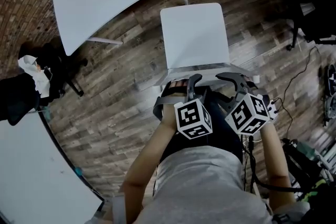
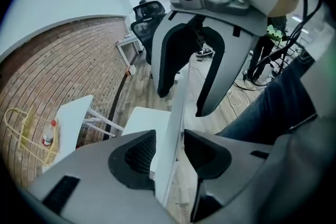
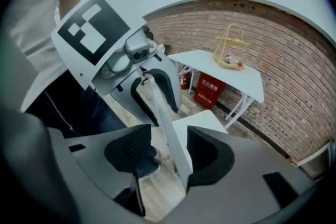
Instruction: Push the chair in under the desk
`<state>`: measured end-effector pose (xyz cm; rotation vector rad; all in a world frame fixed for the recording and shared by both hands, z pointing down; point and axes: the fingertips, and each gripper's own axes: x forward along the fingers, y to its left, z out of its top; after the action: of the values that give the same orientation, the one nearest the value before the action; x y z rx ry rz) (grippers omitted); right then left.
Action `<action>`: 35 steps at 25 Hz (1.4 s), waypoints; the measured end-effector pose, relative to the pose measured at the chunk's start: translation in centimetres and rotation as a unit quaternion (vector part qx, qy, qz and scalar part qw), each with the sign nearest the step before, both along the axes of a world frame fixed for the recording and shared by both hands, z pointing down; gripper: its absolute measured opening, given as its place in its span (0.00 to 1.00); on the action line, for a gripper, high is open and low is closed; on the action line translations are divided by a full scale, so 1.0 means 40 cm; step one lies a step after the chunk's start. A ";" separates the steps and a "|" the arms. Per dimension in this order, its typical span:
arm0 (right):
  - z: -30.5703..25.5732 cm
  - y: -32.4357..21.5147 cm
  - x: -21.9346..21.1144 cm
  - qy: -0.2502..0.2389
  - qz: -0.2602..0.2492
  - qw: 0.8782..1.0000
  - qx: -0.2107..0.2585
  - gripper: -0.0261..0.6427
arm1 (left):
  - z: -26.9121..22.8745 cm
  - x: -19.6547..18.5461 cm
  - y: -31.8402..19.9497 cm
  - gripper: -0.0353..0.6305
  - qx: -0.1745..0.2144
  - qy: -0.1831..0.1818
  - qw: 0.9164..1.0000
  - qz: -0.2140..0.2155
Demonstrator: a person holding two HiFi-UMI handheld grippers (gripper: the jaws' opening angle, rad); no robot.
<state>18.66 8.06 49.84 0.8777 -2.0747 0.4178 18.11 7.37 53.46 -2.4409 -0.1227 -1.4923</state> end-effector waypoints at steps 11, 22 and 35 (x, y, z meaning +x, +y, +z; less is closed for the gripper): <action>0.140 0.061 0.061 0.213 -0.182 0.959 -0.043 0.37 | 0.057 -0.005 0.004 0.32 0.042 -0.067 0.996 0.032; 0.204 0.049 0.046 0.240 -0.202 0.948 -0.053 0.37 | 0.106 -0.005 -0.001 0.31 0.056 -0.125 0.989 0.048; 0.208 0.027 0.047 0.234 -0.205 0.949 -0.054 0.18 | 0.122 -0.010 -0.004 0.19 0.063 -0.144 0.986 0.057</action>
<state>20.55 9.15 58.15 0.4074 -1.7092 0.0807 17.70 7.23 58.35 -2.0733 -0.2142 -1.7359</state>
